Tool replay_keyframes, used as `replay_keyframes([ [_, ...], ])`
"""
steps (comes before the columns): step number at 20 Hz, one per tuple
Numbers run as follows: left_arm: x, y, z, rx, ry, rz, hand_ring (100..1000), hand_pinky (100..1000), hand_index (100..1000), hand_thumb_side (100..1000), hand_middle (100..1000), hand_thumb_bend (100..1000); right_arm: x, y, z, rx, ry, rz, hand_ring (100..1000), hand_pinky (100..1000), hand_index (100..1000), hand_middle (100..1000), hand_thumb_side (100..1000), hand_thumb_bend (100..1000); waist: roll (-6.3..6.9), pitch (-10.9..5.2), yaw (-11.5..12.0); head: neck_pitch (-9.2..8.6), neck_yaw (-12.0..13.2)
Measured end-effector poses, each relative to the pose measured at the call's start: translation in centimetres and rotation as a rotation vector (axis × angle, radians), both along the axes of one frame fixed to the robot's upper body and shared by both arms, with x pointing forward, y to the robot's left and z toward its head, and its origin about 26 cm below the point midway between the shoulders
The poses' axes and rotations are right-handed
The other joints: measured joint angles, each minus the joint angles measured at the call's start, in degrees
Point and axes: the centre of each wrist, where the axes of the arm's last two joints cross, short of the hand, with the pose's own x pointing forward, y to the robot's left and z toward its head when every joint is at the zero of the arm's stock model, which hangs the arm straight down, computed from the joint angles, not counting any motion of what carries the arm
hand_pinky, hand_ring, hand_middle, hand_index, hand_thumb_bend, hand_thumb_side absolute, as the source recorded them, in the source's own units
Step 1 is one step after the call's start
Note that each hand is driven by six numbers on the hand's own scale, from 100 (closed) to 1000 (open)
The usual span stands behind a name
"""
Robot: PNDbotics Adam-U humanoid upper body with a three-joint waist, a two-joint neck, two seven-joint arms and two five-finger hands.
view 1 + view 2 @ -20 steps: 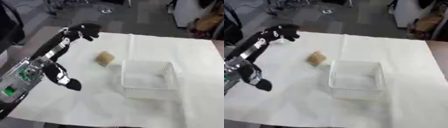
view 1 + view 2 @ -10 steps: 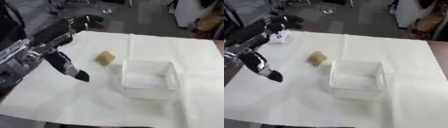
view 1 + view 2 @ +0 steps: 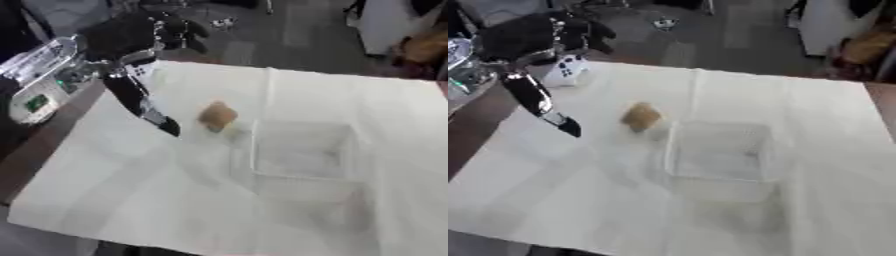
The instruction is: Pick up objects on the table and place them in the box.
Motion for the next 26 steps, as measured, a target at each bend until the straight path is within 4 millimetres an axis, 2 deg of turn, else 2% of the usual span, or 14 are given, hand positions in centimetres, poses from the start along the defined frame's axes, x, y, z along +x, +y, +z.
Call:
replay_keyframes([
  [3, 0.7, 0.9, 0.4, 0.061, -0.018, 0.028, 770, 856, 805, 748, 821, 1000, 0.0, 0.1, 0.2, -0.003, -0.006, 0.008, 358, 100, 791, 421, 1000, 162, 0.04, 0.34, -0.22, -0.02, 0.52],
  [8, 1.7, 1.9, 0.6, 0.126, -0.054, 0.053, 765, 859, 799, 739, 813, 1000, 0.0, 0.1, 0.3, -0.008, -0.008, 0.013, 358, 100, 790, 421, 1000, 161, 0.04, 0.84, -0.57, -0.1, 1.07],
  [15, 2.8, 2.9, 0.7, 0.182, -0.056, 0.069, 771, 880, 805, 774, 818, 998, 0.1, 0.4, 0.4, -0.015, -0.012, 0.023, 357, 100, 791, 421, 1000, 162, 0.02, 1.46, -1.26, -0.51, 1.69],
  [26, 3.8, 2.5, 1.6, 0.288, -0.052, 0.055, 783, 922, 813, 850, 826, 985, 0.1, 0.8, 1.1, -0.009, -0.031, 0.046, 358, 100, 792, 422, 1000, 159, 0.52, 2.31, -2.67, -0.8, 3.56],
])
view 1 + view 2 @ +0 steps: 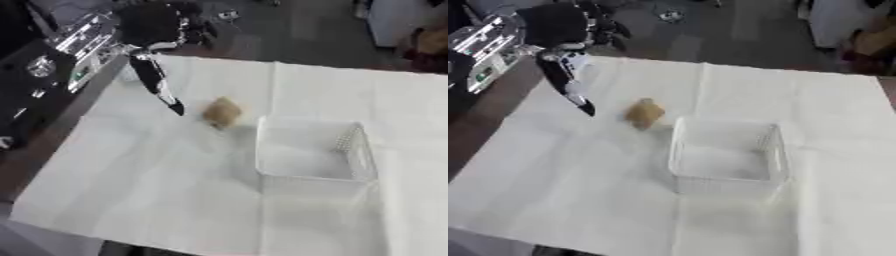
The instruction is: Pick up objects on the table and place them in the box.
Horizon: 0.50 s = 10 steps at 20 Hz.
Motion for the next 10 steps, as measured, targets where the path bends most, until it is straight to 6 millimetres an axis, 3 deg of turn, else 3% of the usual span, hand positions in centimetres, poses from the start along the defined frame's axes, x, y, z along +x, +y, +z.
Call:
replay_keyframes([
  [10, 0.78, -0.62, 0.18, 0.075, 0.002, -0.008, 789, 945, 822, 894, 835, 978, 0.03, 0.52, 0.4, -0.003, -0.01, 0.02, 358, 100, 795, 422, 1000, 160, 0.72, 0.69, -0.98, -0.32, 1.06],
])
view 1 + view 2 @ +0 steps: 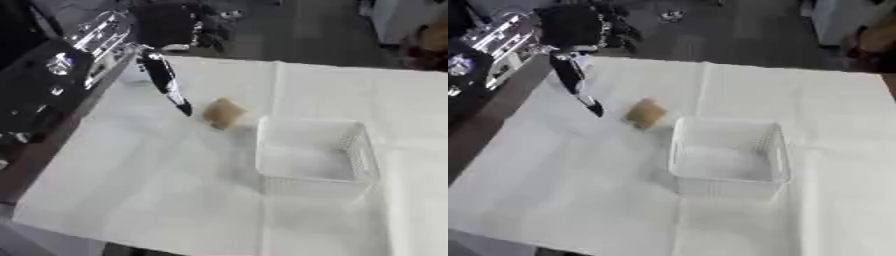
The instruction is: Pick up objects on the table and place them in the box.
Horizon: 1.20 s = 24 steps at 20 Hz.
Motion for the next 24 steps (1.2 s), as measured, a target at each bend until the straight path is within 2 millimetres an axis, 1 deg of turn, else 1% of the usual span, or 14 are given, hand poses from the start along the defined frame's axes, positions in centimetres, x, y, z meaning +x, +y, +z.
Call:
replay_keyframes([
  [4, 0.3, -0.1, -0.1, 0.025, 0.009, 0.01, 793, 952, 824, 896, 837, 980, 0.0, 0.2, 0.2, -0.003, -0.002, 0.006, 358, 100, 795, 422, 1000, 159, 0.27, 0.25, -0.42, -0.08, 0.27],
  [9, 0.6, -0.2, -0.1, 0.053, 0.01, 0.028, 795, 959, 826, 903, 837, 982, 0.0, 0.4, 0.5, -0.014, -0.009, 0.019, 358, 100, 798, 424, 1000, 159, 0.82, 0.87, -1.19, -1.04, 0.95],
  [15, 1.2, 0.7, -0.4, 0.065, 0.014, 0.107, 811, 981, 842, 937, 851, 980, 0.0, 1.0, 1.4, -0.015, -0.033, 0.038, 357, 100, 801, 424, 1000, 157, 1.71, 2.33, -2.0, -2.43, 2.81],
  [18, 1.4, 1.3, -0.6, 0.072, 0.024, 0.166, 822, 994, 851, 965, 862, 982, 0.0, 1.2, 1.8, -0.013, -0.047, 0.048, 357, 100, 803, 424, 1000, 156, 2.19, 3.39, -2.41, -2.98, 3.45],
  [21, 1.5, 1.8, -1.0, 0.069, 0.042, 0.226, 830, 1000, 861, 985, 869, 984, 0.0, 1.5, 2.1, -0.019, -0.057, 0.058, 357, 100, 805, 424, 1000, 156, 2.72, 4.32, -2.96, -3.57, 3.7],
  [24, 1.6, 2.2, -1.2, 0.065, 0.058, 0.275, 837, 1000, 876, 996, 878, 987, 0.0, 1.7, 2.3, -0.021, -0.064, 0.065, 356, 100, 806, 424, 1000, 156, 3.08, 4.73, -3.29, -4.03, 3.95],
])
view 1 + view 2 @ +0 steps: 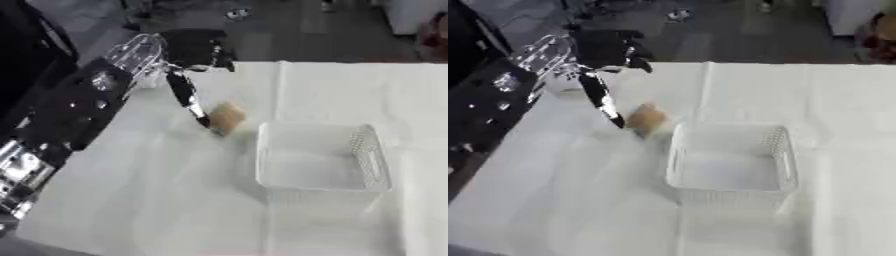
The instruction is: Pick up objects on the table and place them in the box.
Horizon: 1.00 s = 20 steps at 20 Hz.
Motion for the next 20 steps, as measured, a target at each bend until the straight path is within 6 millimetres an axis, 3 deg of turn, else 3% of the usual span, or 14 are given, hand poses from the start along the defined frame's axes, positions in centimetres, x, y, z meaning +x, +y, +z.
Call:
replay_keyframes([
  [10, 0.2, 0.6, 0.1, -0.018, 0.039, 0.135, 889, 1000, 957, 1000, 932, 1000, -0.1, 0.5, 0.7, -0.018, -0.015, 0.02, 356, 100, 811, 426, 1000, 157, 0.77, 1.09, -0.68, -0.54, 1.15],
  [20, 0.3, 1.2, -0.3, -0.07, 0.106, 0.254, 893, 1000, 974, 1000, 939, 1000, -0.1, 1.0, 1.2, -0.022, -0.027, 0.036, 355, 100, 814, 425, 1000, 157, 1.24, 2.34, -1.13, -1.58, 2.11],
])
